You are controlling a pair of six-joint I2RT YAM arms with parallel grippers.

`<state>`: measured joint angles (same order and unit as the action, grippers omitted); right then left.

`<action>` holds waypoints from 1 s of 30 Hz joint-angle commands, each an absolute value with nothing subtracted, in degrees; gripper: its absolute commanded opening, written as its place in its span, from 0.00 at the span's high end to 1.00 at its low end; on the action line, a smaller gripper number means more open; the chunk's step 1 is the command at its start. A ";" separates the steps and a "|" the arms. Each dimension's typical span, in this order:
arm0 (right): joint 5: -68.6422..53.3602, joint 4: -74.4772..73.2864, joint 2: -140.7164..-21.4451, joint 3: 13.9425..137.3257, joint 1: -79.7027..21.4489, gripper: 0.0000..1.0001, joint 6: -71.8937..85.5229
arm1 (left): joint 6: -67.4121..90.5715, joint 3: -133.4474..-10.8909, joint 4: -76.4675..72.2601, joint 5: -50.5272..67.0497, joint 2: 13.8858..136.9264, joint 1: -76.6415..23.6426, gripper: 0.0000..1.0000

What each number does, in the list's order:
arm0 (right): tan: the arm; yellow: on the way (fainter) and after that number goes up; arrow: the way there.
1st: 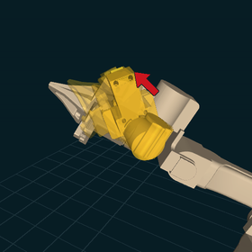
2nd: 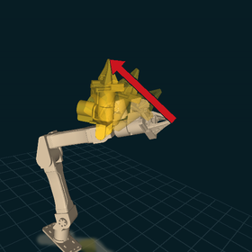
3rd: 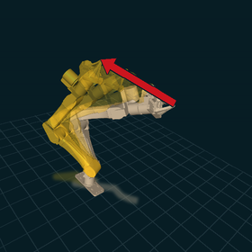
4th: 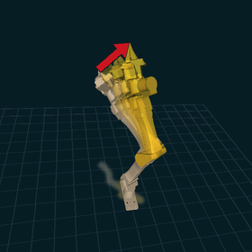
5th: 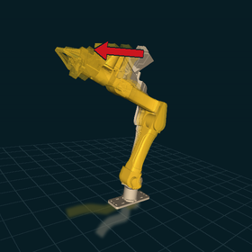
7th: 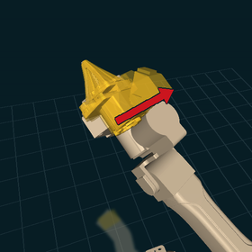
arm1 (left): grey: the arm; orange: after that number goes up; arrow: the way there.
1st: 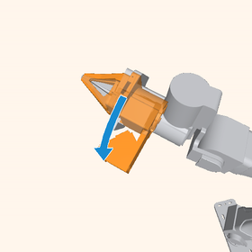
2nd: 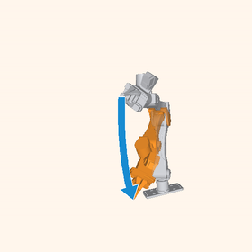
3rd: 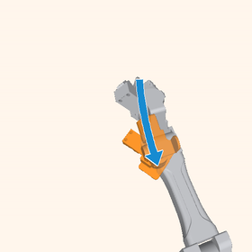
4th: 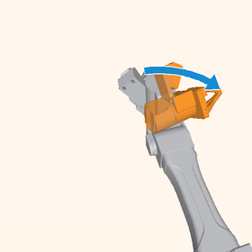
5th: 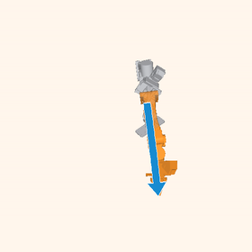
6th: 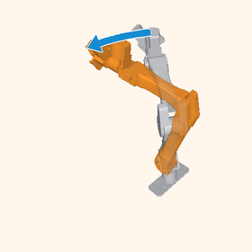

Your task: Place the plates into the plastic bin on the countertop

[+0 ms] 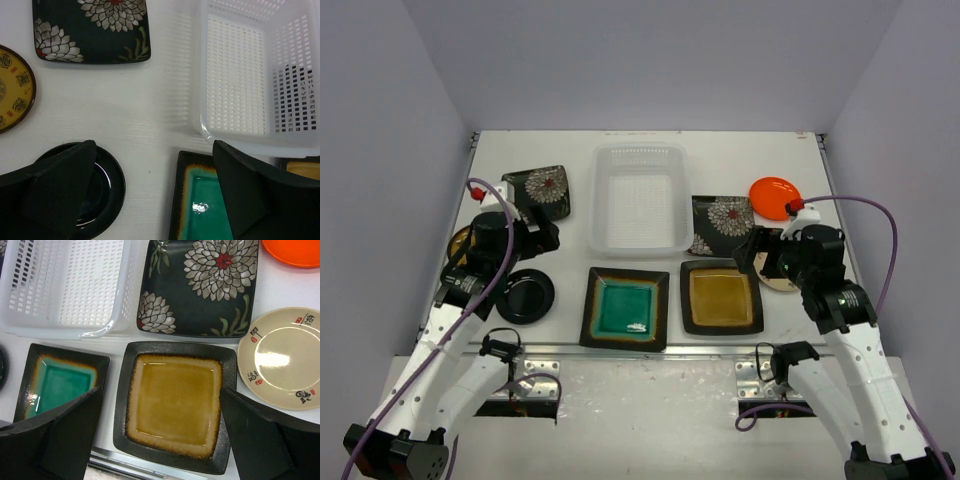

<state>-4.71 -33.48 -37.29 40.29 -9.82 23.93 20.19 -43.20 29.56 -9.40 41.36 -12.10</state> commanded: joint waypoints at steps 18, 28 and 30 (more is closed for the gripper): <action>-31.25 -25.35 -36.47 39.74 -9.58 0.01 18.71 | 23.38 -47.82 36.35 24.97 58.73 -13.80 0.00; -33.68 -23.01 -34.88 37.70 -9.59 0.01 19.07 | 23.20 -45.14 34.01 22.73 72.22 -13.80 0.00; -34.10 -22.76 -34.36 37.70 -9.58 0.01 19.16 | 22.95 -46.14 33.74 21.97 74.71 -13.80 0.00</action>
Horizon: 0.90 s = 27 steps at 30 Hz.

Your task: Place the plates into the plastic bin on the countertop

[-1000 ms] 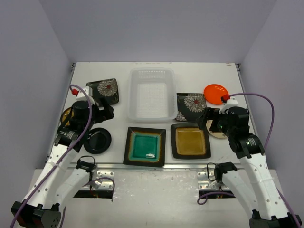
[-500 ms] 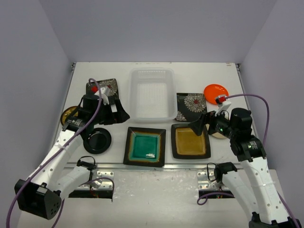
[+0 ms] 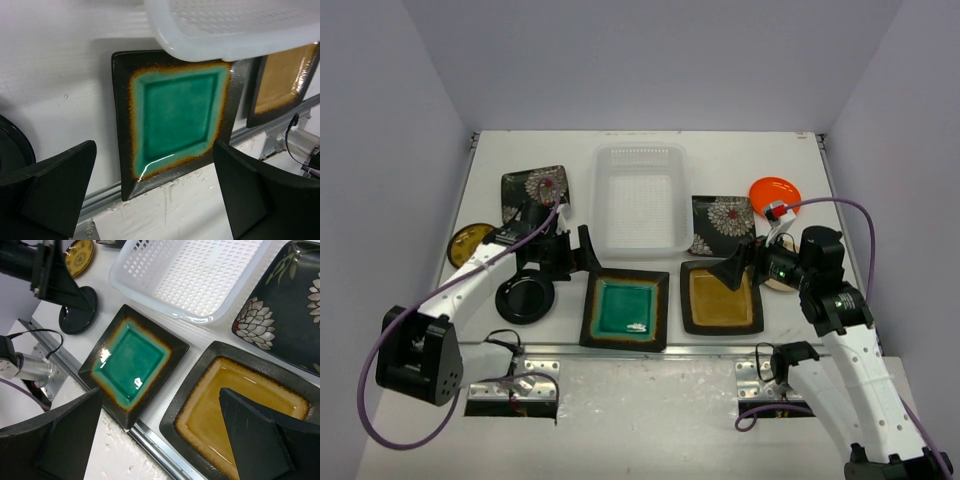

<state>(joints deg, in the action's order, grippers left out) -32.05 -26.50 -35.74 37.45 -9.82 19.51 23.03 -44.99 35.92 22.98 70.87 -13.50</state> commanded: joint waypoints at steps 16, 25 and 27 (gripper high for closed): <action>-38.66 -17.93 -30.76 34.72 -9.58 0.01 20.56 | 33.14 -33.58 19.87 18.19 80.24 -17.84 0.05; -39.85 -16.06 -29.21 33.48 -9.58 0.01 21.41 | 32.50 -27.93 15.69 20.96 79.92 -18.40 0.36; -40.46 -14.48 -28.49 32.58 -9.65 0.01 22.42 | 33.17 -27.55 15.58 20.67 80.36 -18.68 0.41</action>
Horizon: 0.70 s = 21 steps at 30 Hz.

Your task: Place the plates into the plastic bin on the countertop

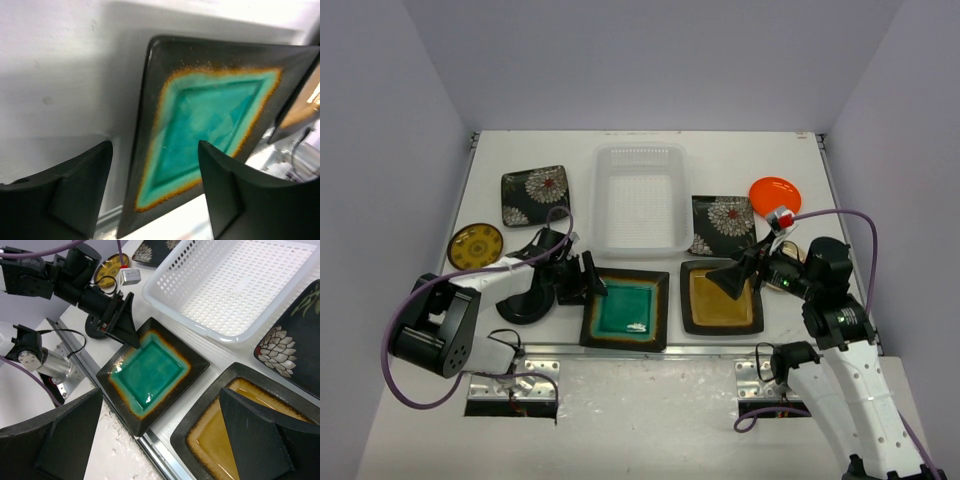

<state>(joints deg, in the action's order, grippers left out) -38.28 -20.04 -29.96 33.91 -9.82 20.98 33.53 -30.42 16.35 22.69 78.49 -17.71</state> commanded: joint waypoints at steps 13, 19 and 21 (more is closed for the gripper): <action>-42.01 -11.38 -29.88 32.45 -9.58 0.01 25.91 | 34.21 -26.48 13.80 15.56 82.24 -18.72 0.93; -41.59 -10.41 -29.88 32.26 -9.58 0.01 27.26 | 34.24 -26.33 14.08 15.80 80.23 -18.72 1.00; -41.50 -10.32 -29.92 32.24 -9.58 0.01 27.42 | 34.40 -26.40 14.56 17.39 78.94 -18.72 1.00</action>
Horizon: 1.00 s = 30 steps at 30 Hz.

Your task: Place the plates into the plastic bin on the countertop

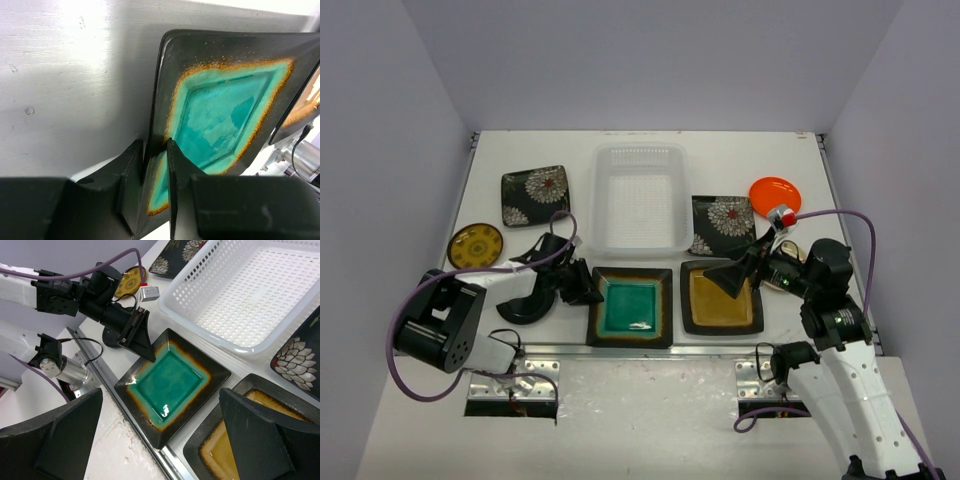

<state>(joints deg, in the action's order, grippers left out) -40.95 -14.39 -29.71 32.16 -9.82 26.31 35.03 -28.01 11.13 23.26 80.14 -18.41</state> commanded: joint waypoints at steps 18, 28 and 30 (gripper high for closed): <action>-35.90 -12.35 -29.89 34.34 -9.58 0.01 26.86 | 37.76 -27.39 17.14 38.68 58.81 -18.72 1.00; -33.95 -13.97 -31.04 35.82 -9.58 0.01 26.24 | 40.79 -32.23 16.38 49.10 52.80 -18.72 1.00; -33.46 -14.41 -31.26 36.27 -9.58 0.01 26.19 | 41.07 -33.72 16.49 51.71 52.09 -18.72 1.00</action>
